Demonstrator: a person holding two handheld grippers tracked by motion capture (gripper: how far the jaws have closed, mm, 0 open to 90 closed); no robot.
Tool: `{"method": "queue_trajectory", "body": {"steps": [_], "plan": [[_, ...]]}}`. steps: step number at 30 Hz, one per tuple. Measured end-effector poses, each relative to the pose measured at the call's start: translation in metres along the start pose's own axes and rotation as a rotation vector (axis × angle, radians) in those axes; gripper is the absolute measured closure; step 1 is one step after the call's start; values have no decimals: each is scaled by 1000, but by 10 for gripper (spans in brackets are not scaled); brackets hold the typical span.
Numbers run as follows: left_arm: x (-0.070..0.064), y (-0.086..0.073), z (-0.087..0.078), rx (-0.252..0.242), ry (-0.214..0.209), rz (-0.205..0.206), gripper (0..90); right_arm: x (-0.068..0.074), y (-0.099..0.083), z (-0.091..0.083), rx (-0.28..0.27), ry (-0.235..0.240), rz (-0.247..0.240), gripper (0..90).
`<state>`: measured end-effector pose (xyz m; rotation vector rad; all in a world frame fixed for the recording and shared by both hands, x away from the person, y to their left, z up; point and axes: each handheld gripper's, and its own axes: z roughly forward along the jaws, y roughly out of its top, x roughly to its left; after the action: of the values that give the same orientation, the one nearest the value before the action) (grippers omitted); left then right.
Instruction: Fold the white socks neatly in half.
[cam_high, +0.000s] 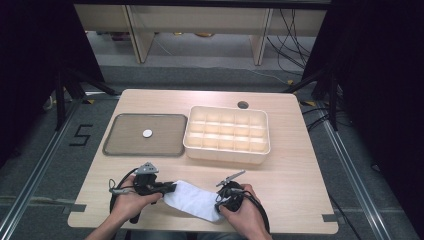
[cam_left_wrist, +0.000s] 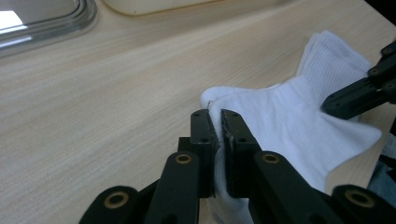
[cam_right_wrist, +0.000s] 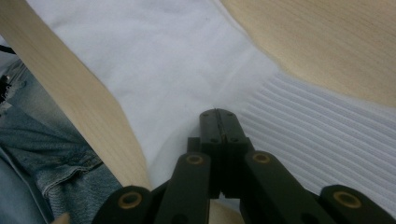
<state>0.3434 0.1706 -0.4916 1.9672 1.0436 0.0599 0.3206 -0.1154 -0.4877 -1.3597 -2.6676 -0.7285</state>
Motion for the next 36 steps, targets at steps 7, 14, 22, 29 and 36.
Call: {"method": "queue_trajectory", "body": {"steps": [7, 14, 22, 29, 36], "plan": [[-7, 11, -11, -34, -50, 3, 837, -1, 2, 2, -18, 4, -40, 900], [-12, 17, -17, -57, -71, -1, 837, -1, 4, 3, -17, 15, -44, 900], [-20, 26, -22, -80, -108, 12, 839, 0, 5, 6, -35, 21, -41, 900], [-26, 34, -27, -93, -133, 31, 841, 1, 9, 8, -34, 43, -24, 900], [-31, 37, -28, -111, -153, 31, 842, 0, 10, 9, -36, 46, -37, 900]]}}
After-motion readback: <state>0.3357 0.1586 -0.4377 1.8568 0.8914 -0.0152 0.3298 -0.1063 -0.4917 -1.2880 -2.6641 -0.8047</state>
